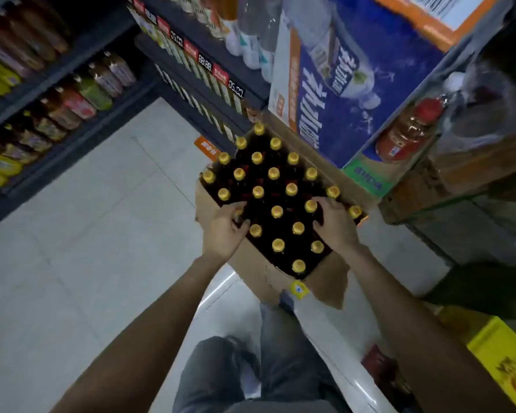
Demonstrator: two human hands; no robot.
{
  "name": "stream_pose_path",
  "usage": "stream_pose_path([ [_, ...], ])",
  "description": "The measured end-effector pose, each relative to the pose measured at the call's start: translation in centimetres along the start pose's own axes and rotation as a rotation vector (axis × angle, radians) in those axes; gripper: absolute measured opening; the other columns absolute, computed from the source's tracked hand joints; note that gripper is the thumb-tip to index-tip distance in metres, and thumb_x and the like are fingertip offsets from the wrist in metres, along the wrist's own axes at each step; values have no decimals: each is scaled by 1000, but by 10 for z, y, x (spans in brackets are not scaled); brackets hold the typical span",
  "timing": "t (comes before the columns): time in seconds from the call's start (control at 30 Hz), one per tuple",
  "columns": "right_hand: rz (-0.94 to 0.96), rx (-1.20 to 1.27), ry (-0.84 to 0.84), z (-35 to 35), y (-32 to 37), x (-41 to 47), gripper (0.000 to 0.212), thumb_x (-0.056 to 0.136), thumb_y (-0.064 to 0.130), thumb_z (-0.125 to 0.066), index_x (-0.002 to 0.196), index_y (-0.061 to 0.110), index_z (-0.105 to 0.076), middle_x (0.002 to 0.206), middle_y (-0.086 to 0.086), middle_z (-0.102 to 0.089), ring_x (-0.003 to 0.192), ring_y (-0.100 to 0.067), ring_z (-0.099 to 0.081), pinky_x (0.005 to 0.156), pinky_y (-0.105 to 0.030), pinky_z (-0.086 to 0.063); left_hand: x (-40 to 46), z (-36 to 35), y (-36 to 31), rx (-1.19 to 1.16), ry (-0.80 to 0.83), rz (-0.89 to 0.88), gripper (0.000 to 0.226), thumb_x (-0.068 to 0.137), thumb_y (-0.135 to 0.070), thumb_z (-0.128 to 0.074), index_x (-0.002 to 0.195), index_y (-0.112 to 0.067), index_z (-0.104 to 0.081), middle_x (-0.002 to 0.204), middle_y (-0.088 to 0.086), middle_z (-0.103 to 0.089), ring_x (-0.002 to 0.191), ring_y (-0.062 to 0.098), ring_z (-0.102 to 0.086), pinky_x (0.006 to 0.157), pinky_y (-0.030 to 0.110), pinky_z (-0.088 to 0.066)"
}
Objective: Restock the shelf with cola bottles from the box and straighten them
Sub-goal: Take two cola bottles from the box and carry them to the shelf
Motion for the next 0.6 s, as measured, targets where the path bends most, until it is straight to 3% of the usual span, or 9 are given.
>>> stream_pose_path([
  [0.07,-38,2,66,-6,-7,16,57,89,17,-62,140,18,-36,138,-7,-47,125,-28,-45,87,-41,-50,24,-9,4,54,22,1,41,89,-17,-62,129,-14,-55,122,7,-59,109,15,-52,86,15,-35],
  [0.13,-69,-19,148,-19,-15,26,61,88,18,-64,141,20,-34,137,-6,-48,122,-28,-49,83,-41,-51,44,-20,13,132,72,22,46,87,-20,-64,132,-15,-51,127,9,-56,118,24,-50,97,29,-39],
  [0.27,-113,38,178,-33,-27,45,56,86,24,-68,136,26,-42,134,-2,-53,114,-26,-55,76,-40,-52,83,-43,30,283,174,54,58,86,-22,-63,139,-18,-42,139,8,-46,124,27,-45,96,37,-41],
  [0.4,-78,46,87,-36,-33,53,44,87,35,-66,128,28,-55,107,-3,-68,91,-25,-64,60,-31,-42,112,-60,45,320,252,118,58,87,-23,-61,141,-18,-38,138,5,-49,116,26,-55,86,43,-51],
  [0.5,-15,-18,0,-34,-33,49,42,84,37,-68,123,23,-58,105,-4,-67,93,-25,-64,64,-31,-47,122,-73,50,378,323,101,50,86,-27,-62,133,-20,-46,131,4,-53,112,25,-57,81,40,-52],
  [0.6,83,79,-245,-6,-20,36,38,82,37,-70,109,12,-64,101,-7,-67,97,-27,-62,67,-28,-46,127,-79,48,436,338,82,46,84,-32,-67,126,-21,-51,124,3,-54,106,29,-58,80,40,-51],
])
Point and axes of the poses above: each hand's wrist, its own x-axis towards the middle knuckle, its own z-axis out of the back of the hand, y = z × x, the point moved 5 cm from there along x, towards the middle knuckle
